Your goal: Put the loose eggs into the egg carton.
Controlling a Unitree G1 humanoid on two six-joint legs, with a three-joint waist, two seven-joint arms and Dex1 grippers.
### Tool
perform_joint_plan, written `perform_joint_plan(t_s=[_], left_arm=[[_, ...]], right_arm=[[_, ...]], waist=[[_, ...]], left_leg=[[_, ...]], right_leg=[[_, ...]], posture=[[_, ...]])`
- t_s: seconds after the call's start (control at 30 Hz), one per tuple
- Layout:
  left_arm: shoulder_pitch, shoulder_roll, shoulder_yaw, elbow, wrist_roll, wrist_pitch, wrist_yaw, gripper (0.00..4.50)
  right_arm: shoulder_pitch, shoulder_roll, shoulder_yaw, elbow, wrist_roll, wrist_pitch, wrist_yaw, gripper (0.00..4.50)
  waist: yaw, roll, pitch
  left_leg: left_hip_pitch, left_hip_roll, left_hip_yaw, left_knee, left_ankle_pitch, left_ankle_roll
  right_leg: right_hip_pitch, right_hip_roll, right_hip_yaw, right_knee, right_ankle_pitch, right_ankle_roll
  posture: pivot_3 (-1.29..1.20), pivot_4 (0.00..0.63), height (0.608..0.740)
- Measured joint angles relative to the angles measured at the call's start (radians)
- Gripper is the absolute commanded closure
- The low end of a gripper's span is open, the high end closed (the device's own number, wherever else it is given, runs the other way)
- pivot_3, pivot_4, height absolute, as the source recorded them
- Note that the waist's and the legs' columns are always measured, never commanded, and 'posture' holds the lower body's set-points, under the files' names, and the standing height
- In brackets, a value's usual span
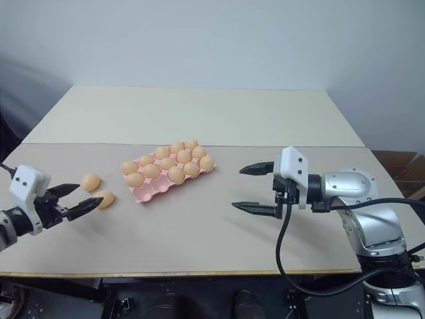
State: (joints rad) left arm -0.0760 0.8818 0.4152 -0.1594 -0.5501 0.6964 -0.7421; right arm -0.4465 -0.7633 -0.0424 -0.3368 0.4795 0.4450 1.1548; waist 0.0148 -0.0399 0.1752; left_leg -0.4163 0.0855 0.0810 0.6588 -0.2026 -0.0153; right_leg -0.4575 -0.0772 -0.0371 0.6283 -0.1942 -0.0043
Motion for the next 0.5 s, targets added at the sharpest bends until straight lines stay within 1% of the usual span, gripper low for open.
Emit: perform_joint_plan(t_s=[0.07,0.13,0.3,0.4,0.5], left_arm=[[-0.078,-0.023,-0.076,0.088,0.035,-0.005,0.003,0.00],[-0.123,-0.039,-0.138,0.162,0.067,-0.013,0.004,0.00],[-0.169,-0.056,-0.207,0.270,0.118,-0.052,-0.027,0.00],[-0.201,-0.064,-0.229,0.307,0.142,-0.074,-0.036,0.58],[-0.208,-0.065,-0.233,0.322,0.154,-0.084,-0.041,1.51]], right_arm=[[-0.005,0.002,0.003,-0.007,0.008,0.000,-0.003,0.02],[-0.006,0.004,0.006,-0.009,0.014,0.000,-0.006,0.02],[-0.004,0.003,0.010,-0.017,0.016,0.002,-0.020,0.02],[-0.001,0.003,0.010,-0.028,0.018,0.004,-0.030,0.00],[0.005,0.003,0.010,-0.039,0.027,0.007,-0.046,0.00]], waist=[[0.004,0.000,0.000],[0.002,0.000,0.000],[-0.007,-0.001,0.000],[-0.003,-0.001,0.000],[-0.003,-0.001,0.000]], left_leg=[[0.000,0.000,0.000,0.000,0.000,0.000],[0.000,0.000,0.000,0.000,0.000,0.000],[-0.001,0.000,0.000,0.000,0.000,0.000],[0.000,0.000,0.000,0.000,0.000,0.000],[0.000,0.000,0.000,0.001,0.000,0.000]], right_leg=[[0.001,0.000,0.000,0.000,0.000,0.001],[0.001,0.000,0.000,0.000,0.002,0.003],[0.000,0.000,0.000,0.000,0.003,0.005],[0.000,0.000,0.000,0.001,0.003,0.005],[0.001,0.000,0.000,0.001,0.003,0.005]], posture=[[0.00,0.150,0.740],[0.00,0.150,0.740],[0.00,0.150,0.740],[0.00,0.150,0.740],[0.00,0.150,0.740]])
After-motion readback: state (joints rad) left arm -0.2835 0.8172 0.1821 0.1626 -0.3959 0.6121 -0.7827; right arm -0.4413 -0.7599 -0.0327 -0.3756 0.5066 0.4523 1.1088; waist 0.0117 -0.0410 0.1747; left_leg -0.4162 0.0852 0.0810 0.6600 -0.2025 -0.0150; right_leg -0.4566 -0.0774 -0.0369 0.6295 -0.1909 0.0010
